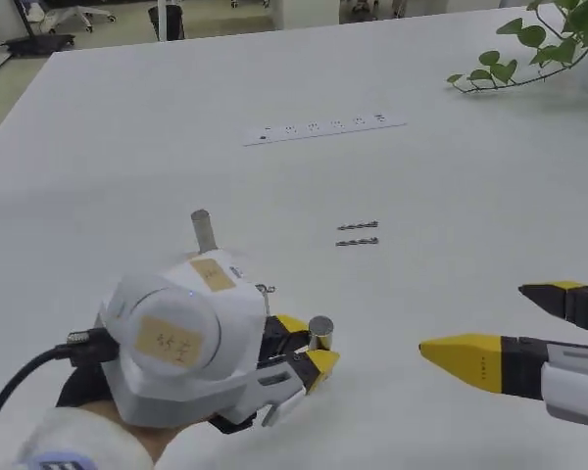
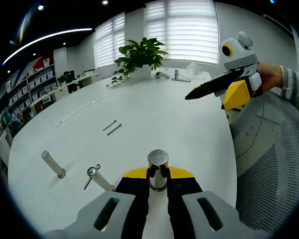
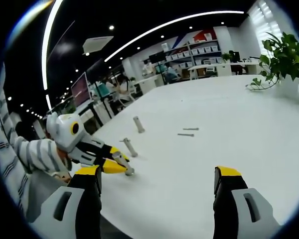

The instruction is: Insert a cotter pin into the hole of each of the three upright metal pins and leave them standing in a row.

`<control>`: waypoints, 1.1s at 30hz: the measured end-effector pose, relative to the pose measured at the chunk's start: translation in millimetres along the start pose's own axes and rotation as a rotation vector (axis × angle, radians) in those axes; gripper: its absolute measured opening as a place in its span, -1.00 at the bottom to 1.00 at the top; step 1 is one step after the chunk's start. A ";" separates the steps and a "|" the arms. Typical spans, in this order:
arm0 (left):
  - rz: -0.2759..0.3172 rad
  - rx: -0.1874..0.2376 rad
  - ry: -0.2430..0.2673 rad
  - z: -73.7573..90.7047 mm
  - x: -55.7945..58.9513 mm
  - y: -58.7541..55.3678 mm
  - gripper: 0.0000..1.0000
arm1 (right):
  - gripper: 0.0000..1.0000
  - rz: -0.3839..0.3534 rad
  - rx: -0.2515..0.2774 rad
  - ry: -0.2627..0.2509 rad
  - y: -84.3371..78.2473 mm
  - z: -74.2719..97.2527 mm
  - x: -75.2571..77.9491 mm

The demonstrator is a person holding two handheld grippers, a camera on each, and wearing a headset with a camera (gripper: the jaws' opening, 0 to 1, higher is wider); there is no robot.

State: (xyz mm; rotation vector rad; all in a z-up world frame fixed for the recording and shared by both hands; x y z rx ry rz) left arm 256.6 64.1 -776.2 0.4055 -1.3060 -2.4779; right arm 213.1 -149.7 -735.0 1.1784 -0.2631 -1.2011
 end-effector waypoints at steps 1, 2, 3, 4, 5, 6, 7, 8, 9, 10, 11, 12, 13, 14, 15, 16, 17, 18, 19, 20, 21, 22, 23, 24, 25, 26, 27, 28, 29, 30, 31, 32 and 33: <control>-0.009 -0.009 -0.012 -2.3 1.5 -1.9 -0.79 | 0.90 0.000 0.000 0.000 -0.1 0.0 0.1; -0.007 -0.011 -0.015 -3.6 2.3 -3.4 -0.79 | 0.90 0.001 -0.002 -0.003 -0.4 0.2 0.4; -0.006 -0.013 -0.020 -5.1 3.5 -5.3 -0.79 | 0.90 0.001 -0.004 -0.004 -0.6 0.2 0.6; -0.002 -0.015 -0.023 -5.8 4.3 -6.4 -0.79 | 0.90 0.000 -0.006 -0.004 -0.9 0.3 0.8; 0.002 -0.016 -0.027 -6.3 5.1 -7.4 -0.79 | 0.90 0.000 -0.007 -0.005 -1.1 0.4 0.9; 0.004 -0.019 -0.028 -6.5 6.0 -8.6 -0.79 | 0.90 -0.002 -0.006 -0.005 -1.3 0.4 1.0; 0.004 -0.019 -0.027 -6.4 6.3 -9.0 -0.79 | 0.90 -0.003 -0.006 -0.005 -1.3 0.4 0.9; 0.003 -0.018 -0.026 -5.9 6.7 -10.4 -0.79 | 0.90 -0.004 -0.005 -0.004 -1.3 0.5 0.8; 0.006 -0.017 -0.027 -5.6 6.7 -10.9 -0.79 | 0.90 -0.006 -0.004 -0.002 -1.3 0.4 0.7; 0.010 -0.008 -0.029 -4.9 6.8 -11.7 -0.79 | 0.90 -0.007 -0.004 -0.002 -1.4 0.4 0.7; 0.010 -0.008 -0.031 -4.9 6.6 -11.8 -0.79 | 0.89 -0.007 0.001 -0.002 -1.5 0.1 0.9; 0.004 -0.006 -0.034 -4.6 6.8 -11.9 -0.79 | 0.89 -0.011 0.005 -0.001 -1.6 -0.2 0.9; 0.003 -0.004 -0.038 -4.5 6.9 -12.2 -0.79 | 0.89 -0.021 0.010 0.007 -1.6 -0.5 0.5; -0.001 -0.001 -0.044 -4.2 7.1 -12.7 -0.79 | 0.89 -0.026 0.015 0.011 -1.5 -0.7 0.2; -0.004 0.000 -0.046 -4.0 7.1 -12.8 -0.79 | 0.89 -0.028 0.018 0.014 -1.3 -0.7 -0.1; -0.006 0.001 -0.048 -3.8 7.2 -13.1 -0.79 | 0.89 -0.027 0.018 0.015 -1.3 -0.7 -0.2; -0.005 0.005 -0.047 -3.5 7.1 -13.9 -0.78 | 0.89 -0.026 0.017 0.015 -1.3 -0.7 -0.3; 0.006 0.010 -0.046 -3.5 6.9 -14.6 -0.78 | 0.89 -0.021 0.014 0.012 -1.3 -0.7 -0.1; 0.022 0.025 -0.041 -3.5 6.9 -15.9 -0.78 | 0.89 -0.013 0.015 0.004 -1.2 -0.6 0.4; 0.020 0.028 -0.042 -3.1 7.2 -16.7 -0.78 | 0.89 -0.013 0.012 0.005 -1.5 -0.5 0.5; 0.024 0.033 -0.042 -3.2 7.3 -16.9 -0.78 | 0.89 -0.014 0.010 0.006 -1.7 -0.5 0.5; 0.023 0.035 -0.042 -3.2 7.5 -16.8 -0.78 | 0.89 -0.016 0.009 0.006 -2.2 -0.4 0.7; 0.011 0.038 -0.043 -3.5 7.5 -16.5 -0.78 | 0.89 -0.018 0.007 0.007 -2.7 -0.4 0.8; 0.007 0.039 -0.044 -3.5 7.8 -16.4 -0.78 | 0.89 -0.021 0.004 0.007 -3.6 -0.6 0.9; 0.002 0.040 -0.044 -3.6 7.8 -16.4 -0.77 | 0.89 -0.021 0.001 0.007 -4.0 -0.7 0.9; -0.001 0.043 -0.046 -3.4 7.7 -16.6 -0.77 | 0.89 -0.019 -0.001 0.007 -4.4 -1.0 0.9; 0.005 0.047 -0.050 -3.3 7.4 -16.9 -0.77 | 0.89 -0.019 -0.002 0.008 -4.5 -1.1 0.8; 0.018 0.052 -0.054 -2.9 6.6 -17.4 -0.77 | 0.89 -0.019 -0.004 0.010 -4.6 -1.3 0.6; 0.017 0.053 -0.052 -2.8 6.6 -17.5 -0.77 | 0.89 -0.019 -0.004 0.010 -4.6 -1.4 0.5; 0.008 0.058 -0.050 -2.4 7.3 -17.9 -0.77 | 0.89 -0.019 -0.005 0.010 -4.6 -1.5 0.4; -0.009 0.059 -0.052 -1.9 7.8 -18.0 -0.76 | 0.89 -0.018 -0.007 0.011 -4.7 -1.5 0.4; -0.011 0.060 -0.052 -1.2 8.0 -17.9 -0.74 | 0.89 -0.018 -0.009 0.011 -4.7 -1.5 0.5; 0.000 0.070 -0.060 0.2 8.4 -17.3 -0.70 | 0.88 -0.018 -0.010 0.010 -4.9 -1.4 0.6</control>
Point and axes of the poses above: the centre of the closed fingertips' face, and the gripper's own axes: z roughly backward along the fingers, x roughly to its right, y roughly out of its top, the point moved 9 cm from there along z, roughly backward along the fingers, and after that the axes turned 6 degrees about -z, right-handed, at the moved point
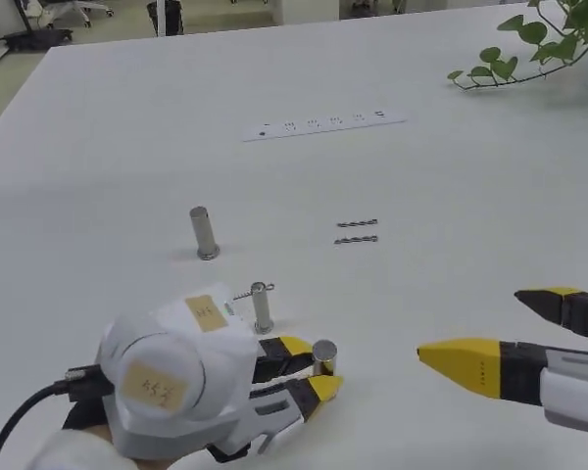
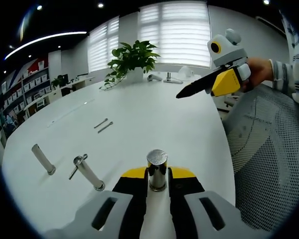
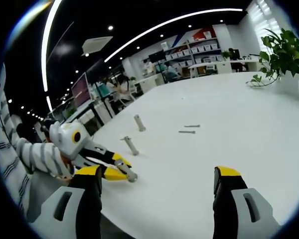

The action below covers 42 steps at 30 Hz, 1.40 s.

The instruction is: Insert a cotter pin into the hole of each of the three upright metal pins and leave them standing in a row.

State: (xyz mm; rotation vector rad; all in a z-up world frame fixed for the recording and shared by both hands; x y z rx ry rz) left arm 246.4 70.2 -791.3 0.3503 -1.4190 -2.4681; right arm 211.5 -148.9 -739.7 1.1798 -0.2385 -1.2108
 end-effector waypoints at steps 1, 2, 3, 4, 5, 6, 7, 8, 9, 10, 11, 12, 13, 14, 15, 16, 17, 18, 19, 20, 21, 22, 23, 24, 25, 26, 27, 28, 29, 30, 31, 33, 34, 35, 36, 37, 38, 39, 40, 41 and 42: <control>0.009 0.008 -0.003 0.9 0.2 0.4 -0.61 | 0.88 0.000 0.000 -0.001 -0.1 0.1 0.1; 0.015 0.008 -0.001 1.8 -0.3 0.6 -0.53 | 0.88 0.000 -0.001 -0.001 -0.1 0.2 0.3; 0.029 0.006 0.007 3.1 -0.6 0.2 -0.43 | 0.88 -0.001 -0.002 -0.002 -0.4 0.2 0.6; 0.033 0.012 0.008 4.1 -0.7 -0.3 -0.29 | 0.88 0.000 -0.002 -0.005 -0.7 0.2 1.0; 0.034 0.018 0.003 5.4 -0.2 -0.9 -0.21 | 0.87 0.003 -0.003 -0.010 -1.0 0.1 1.7; 0.040 0.016 -0.001 7.0 0.1 -2.0 -0.18 | 0.86 0.006 -0.008 -0.015 -1.8 0.1 2.5; 0.041 0.014 -0.002 8.3 0.5 -2.9 -0.15 | 0.86 0.008 -0.012 -0.017 -2.3 0.1 2.8; 0.043 0.015 -0.004 10.1 0.9 -4.6 -0.11 | 0.86 0.008 -0.018 -0.019 -2.9 0.1 3.1; 0.056 0.030 -0.010 11.6 1.6 -5.6 -0.05 | 0.86 0.007 -0.020 -0.022 -3.3 0.1 3.5; 0.106 0.071 -0.010 12.6 3.1 -5.3 0.05 | 0.86 0.003 -0.024 -0.025 -3.9 0.1 4.2; 0.128 0.088 -0.014 14.1 3.5 -5.6 0.13 | 0.86 0.002 -0.027 -0.027 -4.3 0.0 4.5; 0.162 0.094 -0.024 16.9 4.6 -6.9 0.20 | 0.86 0.000 -0.032 -0.028 -4.9 0.1 4.7; 0.167 0.093 -0.019 18.7 4.0 -7.7 0.26 | 0.86 0.001 -0.034 -0.028 -5.2 0.2 4.7; 0.162 0.095 -0.018 20.6 3.9 -8.1 0.30 | 0.86 0.002 -0.036 -0.028 -5.3 0.3 4.7; 0.191 0.100 -0.016 23.3 4.6 -8.5 0.35 | 0.86 0.001 -0.037 -0.027 -5.5 0.5 4.6; 0.211 0.097 -0.006 25.1 4.4 -9.1 0.41 | 0.86 0.001 -0.038 -0.027 -5.5 0.5 4.6; 0.203 0.101 -0.012 28.6 4.4 -9.2 0.46 | 0.86 0.002 -0.040 -0.027 -5.4 0.7 4.7; 0.203 0.101 -0.012 31.2 4.7 -9.1 0.52 | 0.86 0.003 -0.040 -0.028 -5.2 0.8 4.8; 0.205 0.102 -0.006 34.7 4.9 -9.0 0.57 | 0.86 0.002 -0.040 -0.029 -4.9 0.9 5.0; 0.208 0.106 -0.002 37.2 4.8 -8.8 0.62 | 0.86 0.002 -0.040 -0.029 -4.7 0.9 5.1; 0.217 0.110 0.000 39.8 4.9 -8.4 0.69 | 0.86 0.002 -0.040 -0.028 -4.5 0.9 5.1; 0.240 0.124 0.003 43.3 5.3 -7.5 0.74 | 0.86 0.004 -0.042 -0.029 -4.3 0.8 5.3; 0.254 0.133 0.008 45.4 5.3 -6.9 0.79 | 0.86 0.006 -0.043 -0.029 -4.1 0.8 5.4; 0.268 0.151 0.017 48.8 5.0 -5.5 0.83 | 0.86 0.008 -0.047 -0.031 -4.0 0.8 5.7; 0.295 0.174 0.040 50.9 4.0 -4.0 0.85 | 0.86 0.009 -0.048 -0.031 -3.9 0.8 5.8; 0.324 0.189 0.051 52.9 3.4 -3.0 0.84 | 0.86 0.010 -0.051 -0.032 -3.7 0.9 6.0; 0.342 0.190 0.053 56.2 2.7 -2.6 0.82 | 0.86 0.012 -0.052 -0.033 -3.4 1.0 6.2; 0.341 0.191 0.063 58.7 1.8 -2.3 0.83 | 0.86 0.012 -0.053 -0.034 -3.3 1.0 6.3; 0.338 0.190 0.064 59.8 1.9 -2.0 0.91 | 0.86 0.011 -0.054 -0.034 -3.2 0.9 6.5; 0.341 0.190 0.066 60.7 1.7 -1.9 1.00 | 0.86 0.010 -0.058 -0.035 -3.0 0.7 6.8; 0.351 0.186 0.069 61.9 2.0 -1.9 0.99 | 0.86 0.011 -0.064 -0.035 -3.0 0.7 6.8; 0.346 0.163 0.078 63.8 3.0 -3.0 0.99 | 0.86 0.022 -0.076 -0.033 -1.8 0.3 6.2; 0.342 0.160 0.081 65.3 3.0 -3.1 0.99 | 0.86 0.029 -0.083 -0.031 -0.5 -0.2 5.8; 0.341 0.159 0.082 67.0 3.7 -3.2 0.99 | 0.85 0.035 -0.088 -0.028 0.5 -0.6 5.5; 0.342 0.155 0.084 67.7 4.0 -3.6 0.99 | 0.85 0.040 -0.093 -0.027 1.4 -0.9 5.2; 0.337 0.152 0.088 69.0 4.7 -4.1 0.99 | 0.85 0.053 -0.107 -0.024 2.6 -1.0 4.5; 0.334 0.151 0.091 69.8 5.0 -4.2 0.99 | 0.85 0.061 -0.115 -0.017 3.5 -1.5 4.1; 0.336 0.147 0.093 70.7 4.9 -4.7 0.99 | 0.85 0.063 -0.129 -0.004 5.3 -2.7 3.9; 0.337 0.144 0.096 71.4 4.8 -5.1 0.99 | 0.85 0.067 -0.139 -0.001 7.1 -3.6 4.3; 0.337 0.140 0.101 72.4 4.4 -5.9 0.99 | 0.84 0.086 -0.148 0.001 10.3 -4.6 4.9; 0.335 0.138 0.105 73.2 4.3 -6.4 0.99 | 0.84 0.101 -0.154 0.002 12.9 -5.3 5.2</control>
Point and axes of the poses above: the centre of the closed fingertips' face, and the gripper's own axes: z roughly backward along the fingers, x roughly to its right, y roughly out of its top, the point moved 9 cm from there along z, roughly backward along the fingers, and after that the axes turned 6 degrees about -z, right-handed, at the moved point
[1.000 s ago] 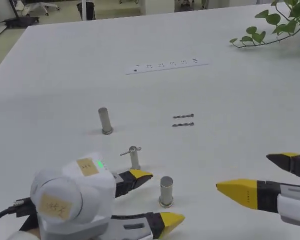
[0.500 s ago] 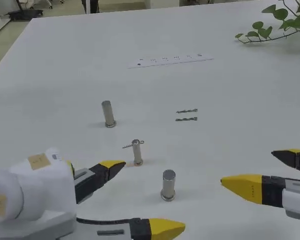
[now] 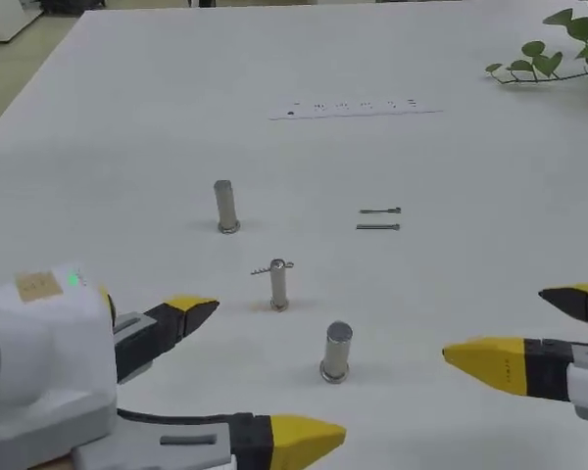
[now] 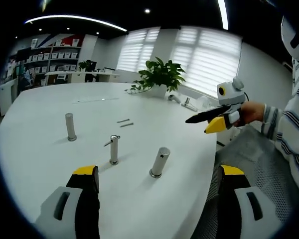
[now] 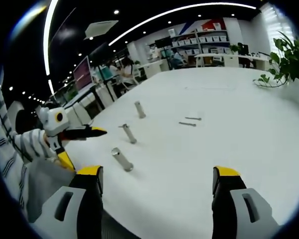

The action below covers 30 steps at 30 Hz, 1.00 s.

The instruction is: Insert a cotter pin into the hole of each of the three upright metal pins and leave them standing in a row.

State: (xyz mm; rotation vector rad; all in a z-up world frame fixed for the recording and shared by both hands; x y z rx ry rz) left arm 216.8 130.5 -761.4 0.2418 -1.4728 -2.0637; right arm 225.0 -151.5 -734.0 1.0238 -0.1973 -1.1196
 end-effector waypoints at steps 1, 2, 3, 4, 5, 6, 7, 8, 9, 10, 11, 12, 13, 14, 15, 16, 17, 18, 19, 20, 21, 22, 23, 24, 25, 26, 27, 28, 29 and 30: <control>-0.002 -0.004 0.003 0.7 -0.3 -0.5 0.99 | 0.83 0.012 -0.006 0.001 2.9 -0.5 0.6; -0.004 -0.005 0.007 1.7 -0.5 -1.2 0.99 | 0.82 0.032 -0.014 0.006 7.5 -1.4 1.6; -0.004 -0.007 0.009 2.1 -0.7 -1.7 0.99 | 0.82 0.046 -0.021 0.010 10.6 -2.0 2.3; -0.003 -0.012 0.012 2.6 -0.9 -2.8 0.99 | 0.80 0.075 -0.033 0.016 15.7 -2.9 3.6; -0.002 -0.015 0.012 2.9 -1.0 -3.6 0.99 | 0.77 0.099 -0.043 0.021 19.0 -3.4 4.5; -0.002 -0.019 0.013 3.2 -0.9 -4.6 0.99 | 0.75 0.128 -0.054 0.025 24.3 -4.4 5.9; -0.005 -0.022 0.015 3.7 -0.7 -6.0 0.99 | 0.73 0.142 -0.060 0.026 27.8 -5.2 6.9; -0.005 -0.024 0.017 4.1 -0.6 -6.9 0.99 | 0.72 0.159 -0.067 0.030 31.3 -6.1 8.1; -0.004 -0.027 0.018 4.8 -0.2 -8.0 0.99 | 0.71 0.177 -0.076 0.034 34.7 -6.9 9.4; -0.002 -0.027 0.019 5.4 0.1 -8.6 0.99 | 0.70 0.195 -0.085 0.038 38.3 -7.9 10.6; 0.001 -0.027 0.023 6.1 0.6 -9.1 0.99 | 0.66 0.226 -0.098 0.047 43.5 -9.4 12.5; 0.001 -0.027 0.024 6.4 0.8 -9.2 0.99 | 0.64 0.247 -0.107 0.052 47.1 -10.6 13.7; 0.003 -0.027 0.025 7.3 1.2 -9.5 0.99 | 0.61 0.280 -0.125 0.063 51.6 -12.5 15.6; 0.005 -0.028 0.025 7.9 1.5 -9.7 0.99 | 0.57 0.301 -0.140 0.068 54.6 -14.1 17.0; 0.005 -0.027 0.027 8.6 1.8 -10.1 0.99 | 0.53 0.337 -0.164 0.084 58.6 -17.1 18.7; 0.004 -0.028 0.030 9.3 2.1 -10.4 0.99 | 0.51 0.360 -0.184 0.097 60.7 -19.1 19.5; 0.004 -0.030 0.031 9.8 2.2 -10.6 0.99 | 0.47 0.394 -0.213 0.112 64.1 -22.8 21.0; 0.004 -0.032 0.032 10.3 2.4 -11.0 0.99 | 0.43 0.414 -0.231 0.118 66.2 -25.4 22.0; 0.005 -0.035 0.033 10.5 2.6 -11.2 0.99 | 0.41 0.447 -0.259 0.126 69.1 -29.5 23.4; 0.005 -0.036 0.033 10.7 2.8 -11.4 0.99 | 0.39 0.470 -0.272 0.132 71.1 -33.1 24.3; 0.005 -0.036 0.034 10.9 3.0 -11.6 0.99 | 0.38 0.495 -0.294 0.138 73.4 -37.8 25.4; 0.005 -0.037 0.034 11.1 3.2 -11.6 0.99 | 0.37 0.512 -0.309 0.148 74.9 -41.4 25.9; 0.004 -0.035 0.036 11.3 3.3 -11.4 0.99 | 0.35 0.534 -0.328 0.160 76.9 -46.7 26.2; 0.006 -0.032 0.038 11.5 3.5 -11.1 0.99 | 0.33 0.551 -0.343 0.167 78.5 -50.5 26.5; 0.007 -0.032 0.039 11.6 3.6 -11.0 0.99 | 0.31 0.566 -0.350 0.174 79.8 -54.0 26.5; 0.006 -0.034 0.040 11.9 3.7 -10.9 0.99 | 0.28 0.589 -0.363 0.183 82.3 -59.8 26.8; 0.006 -0.037 0.041 12.0 4.0 -10.9 0.99 | 0.26 0.598 -0.373 0.191 83.6 -63.6 26.9; 0.003 -0.040 0.041 12.2 4.3 -10.9 0.99 | 0.25 0.609 -0.387 0.199 85.7 -69.2 27.2; 0.003 -0.041 0.041 12.1 4.6 -10.9 0.99 | 0.24 0.619 -0.396 0.205 87.1 -72.9 27.3; 0.003 -0.043 0.043 12.3 4.8 -10.9 0.99 | 0.24 0.638 -0.410 0.214 91.0 -78.8 31.3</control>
Point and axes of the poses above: the centre of the closed fingertips' face, and the gripper's own axes: z roughly backward along the fingers, x roughly to its right, y roughly out of its top, the point moved 9 cm from there along z, roughly backward along the fingers, and after that the axes turned 6 degrees about -z, right-handed, at the moved point
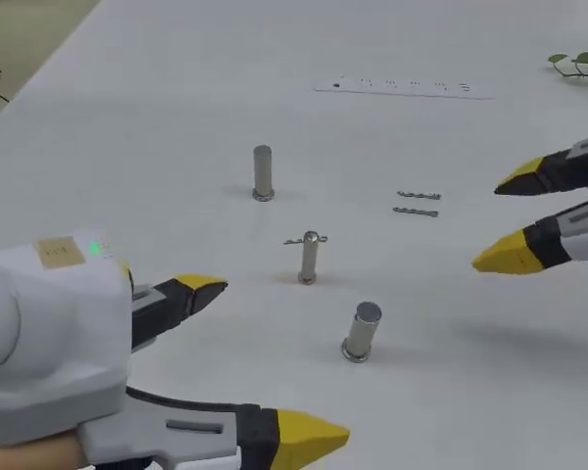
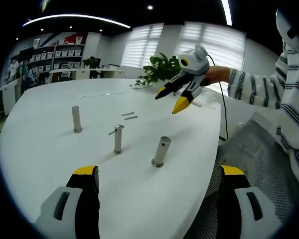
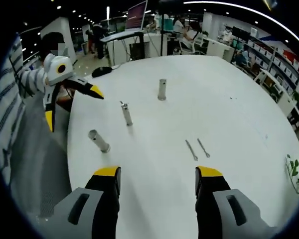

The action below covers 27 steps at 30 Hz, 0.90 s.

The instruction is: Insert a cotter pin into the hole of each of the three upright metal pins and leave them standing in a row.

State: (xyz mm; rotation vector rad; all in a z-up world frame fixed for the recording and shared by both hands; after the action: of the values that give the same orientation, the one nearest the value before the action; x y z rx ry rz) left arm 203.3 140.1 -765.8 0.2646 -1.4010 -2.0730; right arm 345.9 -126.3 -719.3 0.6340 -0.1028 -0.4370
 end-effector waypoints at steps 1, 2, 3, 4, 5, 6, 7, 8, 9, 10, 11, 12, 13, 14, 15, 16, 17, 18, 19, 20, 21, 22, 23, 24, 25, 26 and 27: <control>0.000 0.000 0.001 0.0 0.1 0.1 0.99 | 0.23 0.012 -0.007 0.007 1.6 -2.1 2.6; 0.003 -0.003 0.002 0.0 0.3 -0.2 0.99 | 0.22 0.023 -0.021 0.014 4.1 -5.6 4.8; 0.004 -0.004 0.002 0.0 0.5 -0.3 0.99 | 0.20 0.034 -0.030 0.021 5.8 -7.8 6.4; 0.005 -0.005 0.003 0.0 0.6 -0.4 0.99 | 0.20 0.046 -0.038 0.030 7.3 -10.0 7.6; 0.006 -0.006 0.003 0.0 0.8 -0.6 0.99 | 0.19 0.055 -0.046 0.031 8.9 -12.1 9.2; 0.008 -0.008 0.003 0.1 1.1 -1.0 0.99 | 0.18 0.068 -0.057 0.033 11.2 -14.8 11.6; 0.009 -0.007 0.003 0.0 1.1 -1.2 0.99 | 0.18 0.077 -0.065 0.038 12.5 -16.8 13.2; 0.011 -0.008 0.004 0.0 1.2 -1.5 0.99 | 0.17 0.086 -0.076 0.043 14.5 -19.7 15.4; 0.013 -0.011 0.004 0.0 1.2 -2.2 0.99 | 0.17 0.093 -0.084 0.048 15.6 -21.5 17.0; 0.014 -0.011 0.005 0.1 1.2 -2.6 0.99 | 0.16 0.097 -0.092 0.053 16.5 -23.2 18.5; 0.016 -0.013 0.007 0.2 1.0 -3.2 0.99 | 0.15 0.106 -0.103 0.059 18.0 -25.7 20.8; 0.017 -0.012 0.007 0.4 1.0 -3.3 0.99 | 0.14 0.115 -0.109 0.063 19.0 -27.2 22.3; 0.022 -0.011 0.007 0.6 1.0 -3.5 0.99 | 0.12 0.124 -0.118 0.070 20.5 -29.7 24.4; 0.023 -0.011 0.009 0.8 0.9 -3.6 0.99 | 0.08 0.131 -0.126 0.077 21.2 -31.4 25.6; 0.025 -0.012 0.010 1.1 0.6 -3.7 0.99 | 0.06 0.139 -0.136 0.085 22.3 -34.1 27.5; 0.025 -0.012 0.011 1.3 0.5 -3.8 0.99 | 0.04 0.145 -0.142 0.089 23.1 -36.0 28.5; 0.027 -0.011 0.012 1.6 0.4 -3.8 0.99 | 0.03 0.155 -0.152 0.092 23.9 -39.0 30.5; 0.030 -0.011 0.013 1.7 0.4 -3.8 0.99 | 0.02 0.161 -0.161 0.094 24.3 -41.0 31.7; 0.032 -0.011 0.013 1.7 0.4 -3.7 0.99 | 0.01 0.171 -0.175 0.100 24.6 -44.2 33.6; 0.033 -0.012 0.012 1.6 0.6 -3.8 0.99 | -0.01 0.177 -0.182 0.101 24.9 -46.6 35.0; 0.034 -0.014 0.011 1.5 0.8 -4.0 0.99 | -0.03 0.185 -0.190 0.104 24.9 -48.8 36.6; 0.034 -0.016 0.010 1.3 1.2 -4.1 0.99 | -0.06 0.191 -0.205 0.108 24.7 -52.4 38.7; 0.034 -0.017 0.008 0.9 1.5 -4.2 0.99 | -0.09 0.198 -0.215 0.111 24.4 -54.8 40.4; 0.034 -0.020 0.004 0.8 1.9 -4.4 0.99 | -0.12 0.205 -0.230 0.113 23.7 -58.2 42.9; 0.036 -0.021 0.002 0.4 2.0 -4.5 0.99 | -0.14 0.206 -0.238 0.114 23.2 -60.4 44.6; 0.037 -0.022 0.002 0.1 2.0 -4.8 0.99 | -0.15 0.208 -0.248 0.115 22.6 -63.6 47.0; 0.037 -0.025 0.002 -0.2 1.9 -5.1 0.99 | -0.15 0.207 -0.253 0.116 22.1 -65.4 48.6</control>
State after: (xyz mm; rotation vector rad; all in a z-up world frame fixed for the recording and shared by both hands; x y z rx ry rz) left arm 200.0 140.1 -770.2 0.2291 -1.3682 -2.0577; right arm 412.6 -95.0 -760.7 0.3930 -0.0017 -0.2081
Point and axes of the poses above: the centre of the closed fingertips' face, and the gripper's own axes: z roughly backward along the fingers, x roughly to its right, y roughly out of its top, the point moved 9 cm from there along z, roughly backward along the fingers, and after that the axes turned 6 degrees about -z, right-handed, at the moved point
